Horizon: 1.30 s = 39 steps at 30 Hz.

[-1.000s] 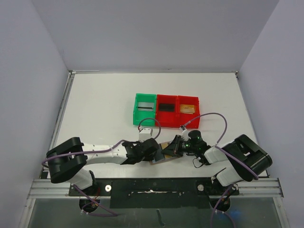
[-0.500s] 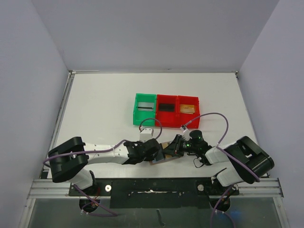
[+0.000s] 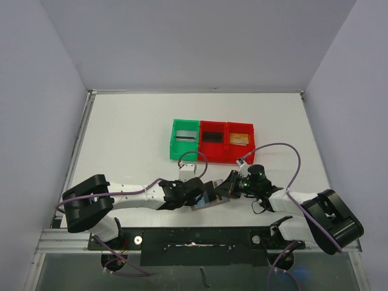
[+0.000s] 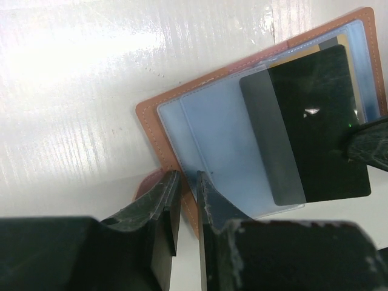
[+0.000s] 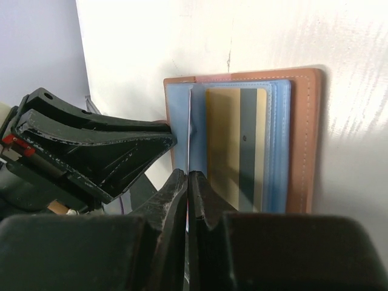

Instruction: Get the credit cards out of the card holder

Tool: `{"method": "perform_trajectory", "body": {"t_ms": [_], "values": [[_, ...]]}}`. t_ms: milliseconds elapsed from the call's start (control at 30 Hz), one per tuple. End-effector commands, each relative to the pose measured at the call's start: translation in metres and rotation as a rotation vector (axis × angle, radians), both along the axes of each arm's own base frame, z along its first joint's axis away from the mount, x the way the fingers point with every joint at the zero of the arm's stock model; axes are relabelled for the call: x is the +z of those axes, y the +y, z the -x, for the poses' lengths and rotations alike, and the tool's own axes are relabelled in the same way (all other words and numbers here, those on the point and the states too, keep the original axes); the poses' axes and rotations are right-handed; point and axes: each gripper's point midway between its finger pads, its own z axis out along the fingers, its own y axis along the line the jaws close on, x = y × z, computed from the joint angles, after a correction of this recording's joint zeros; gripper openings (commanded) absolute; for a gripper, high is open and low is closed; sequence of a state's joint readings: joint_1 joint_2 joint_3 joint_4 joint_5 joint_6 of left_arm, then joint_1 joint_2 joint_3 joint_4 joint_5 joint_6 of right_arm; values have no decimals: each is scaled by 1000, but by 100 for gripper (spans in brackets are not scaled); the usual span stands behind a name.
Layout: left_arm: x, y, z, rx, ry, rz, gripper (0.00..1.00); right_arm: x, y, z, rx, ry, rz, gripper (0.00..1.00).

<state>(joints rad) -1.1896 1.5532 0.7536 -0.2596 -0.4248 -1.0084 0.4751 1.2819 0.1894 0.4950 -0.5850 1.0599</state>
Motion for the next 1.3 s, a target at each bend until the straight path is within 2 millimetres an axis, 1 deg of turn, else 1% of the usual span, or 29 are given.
{"method": "perform_trajectory", "body": {"t_ms": [0, 100, 167, 267, 367, 467, 567, 600, 633, 700, 767, 900, 1000, 1133, 1200, 1267], "values": [[-32, 6, 21, -16, 105, -35, 13, 7, -4, -5, 16, -55, 32, 1], [-19, 0, 18, -11, 88, 8, 15, 7, -2, -4, 37, -52, 31, 1], [-2, -5, 14, 0, 56, 48, 21, 5, 0, -4, 45, -48, 37, 1], [25, -7, 7, 27, 5, 103, 31, 5, 1, -8, 36, -53, 53, 1], [54, -20, 1, 24, -50, 235, 39, 3, 1, -10, 23, -51, 70, 1], [80, -41, 0, -15, -86, 391, 40, 1, 3, -9, 30, -46, 75, 1], [94, -60, 0, -55, -90, 499, 40, 0, 5, -9, 30, -41, 76, 2], [96, -65, 0, -65, -85, 519, 38, -1, 6, -8, 34, -41, 77, 2], [86, -63, 2, -69, -72, 509, 35, -1, 7, -8, 35, -41, 77, 2], [76, -64, 2, -66, -51, 504, 26, -1, 8, -7, 37, -42, 76, 3], [61, -63, 3, -61, -15, 488, 19, 0, 9, -7, 37, -47, 73, 4], [35, -52, 7, -27, 35, 421, 7, 0, 10, -6, 42, -46, 73, 4], [20, -41, 7, 9, 52, 363, 4, 0, 12, -4, 50, -45, 71, 4], [6, -29, 6, 43, 61, 273, 0, 1, 15, -4, 56, -49, 65, 4], [0, -25, 6, 50, 66, 238, 0, 2, 17, -5, 60, -53, 64, 7], [-5, -20, 7, 51, 72, 207, 0, 3, 18, -6, 62, -57, 63, 12]]}}
